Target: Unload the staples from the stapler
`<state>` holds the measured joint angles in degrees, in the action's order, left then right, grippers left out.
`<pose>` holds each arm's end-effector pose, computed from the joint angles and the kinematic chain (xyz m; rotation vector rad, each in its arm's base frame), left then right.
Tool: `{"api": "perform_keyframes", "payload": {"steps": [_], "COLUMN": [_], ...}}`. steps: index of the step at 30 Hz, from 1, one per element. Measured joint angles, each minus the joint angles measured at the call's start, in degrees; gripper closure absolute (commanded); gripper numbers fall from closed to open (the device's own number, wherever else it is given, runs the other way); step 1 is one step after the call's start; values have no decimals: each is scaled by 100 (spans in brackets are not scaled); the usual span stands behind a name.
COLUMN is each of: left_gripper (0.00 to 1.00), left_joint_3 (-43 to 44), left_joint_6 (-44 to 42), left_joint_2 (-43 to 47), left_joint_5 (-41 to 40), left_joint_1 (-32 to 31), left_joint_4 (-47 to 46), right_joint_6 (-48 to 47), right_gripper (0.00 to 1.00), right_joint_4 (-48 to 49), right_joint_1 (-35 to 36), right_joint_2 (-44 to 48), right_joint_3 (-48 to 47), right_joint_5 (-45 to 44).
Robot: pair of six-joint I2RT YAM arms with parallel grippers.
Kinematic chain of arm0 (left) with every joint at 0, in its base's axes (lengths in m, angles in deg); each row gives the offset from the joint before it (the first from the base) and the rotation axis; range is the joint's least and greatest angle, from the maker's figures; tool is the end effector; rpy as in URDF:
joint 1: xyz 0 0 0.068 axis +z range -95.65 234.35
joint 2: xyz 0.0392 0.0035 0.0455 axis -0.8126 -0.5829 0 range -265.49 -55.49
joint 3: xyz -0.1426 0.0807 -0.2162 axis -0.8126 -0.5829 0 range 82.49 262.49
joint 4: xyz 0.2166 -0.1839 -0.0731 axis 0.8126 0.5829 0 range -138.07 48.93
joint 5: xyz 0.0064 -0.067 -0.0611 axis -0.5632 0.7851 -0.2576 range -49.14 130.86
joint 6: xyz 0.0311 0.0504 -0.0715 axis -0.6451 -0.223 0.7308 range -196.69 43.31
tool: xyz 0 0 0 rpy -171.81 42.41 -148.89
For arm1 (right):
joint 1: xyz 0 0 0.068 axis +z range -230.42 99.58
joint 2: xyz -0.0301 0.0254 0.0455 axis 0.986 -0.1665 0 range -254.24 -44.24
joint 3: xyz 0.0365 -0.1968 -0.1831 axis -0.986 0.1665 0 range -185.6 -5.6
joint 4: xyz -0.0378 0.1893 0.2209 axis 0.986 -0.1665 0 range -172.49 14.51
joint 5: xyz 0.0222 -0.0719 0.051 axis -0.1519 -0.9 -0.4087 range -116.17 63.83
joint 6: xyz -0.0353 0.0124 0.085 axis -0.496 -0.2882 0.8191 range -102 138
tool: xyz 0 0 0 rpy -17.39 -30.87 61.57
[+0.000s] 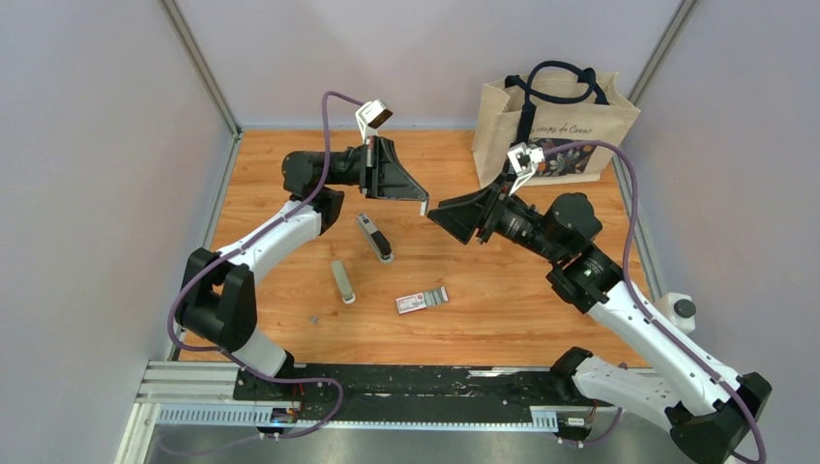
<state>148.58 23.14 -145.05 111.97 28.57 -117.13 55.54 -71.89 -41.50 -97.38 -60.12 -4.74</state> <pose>0.2974 -0.2314 0.3921 0.7034 1.6377 -2.2148 0.2073 0.2067 0.4032 -0.3519 1.6079 1.3276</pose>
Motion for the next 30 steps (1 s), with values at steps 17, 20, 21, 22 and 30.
{"api": "perform_keyframes", "payload": {"steps": [17, 20, 21, 22, 30], "left_gripper": [99, 99, 99, 99, 99], "left_joint_3": [-98, -142, -151, -164, -166], "left_joint_6": [-140, -267, -313, -376, -651], "left_joint_2": [0, 0, 2, 11, 55], "left_joint_5": [-2, -2, -2, -2, -2], "left_joint_1": [0, 0, 0, 0, 0], "left_joint_4": [120, 251, 306, 378, 660], "right_joint_6": [175, 210, 223, 236, 339], "right_gripper": [60, 64, 66, 66, 63], "right_joint_4": [328, 378, 398, 402, 404], "right_joint_1": [0, 0, 0, 0, 2], "right_joint_2": [-422, -442, -459, -476, -538], "right_joint_3": [-138, -138, -138, -138, -138], "right_joint_5": [149, 144, 144, 144, 144]}}
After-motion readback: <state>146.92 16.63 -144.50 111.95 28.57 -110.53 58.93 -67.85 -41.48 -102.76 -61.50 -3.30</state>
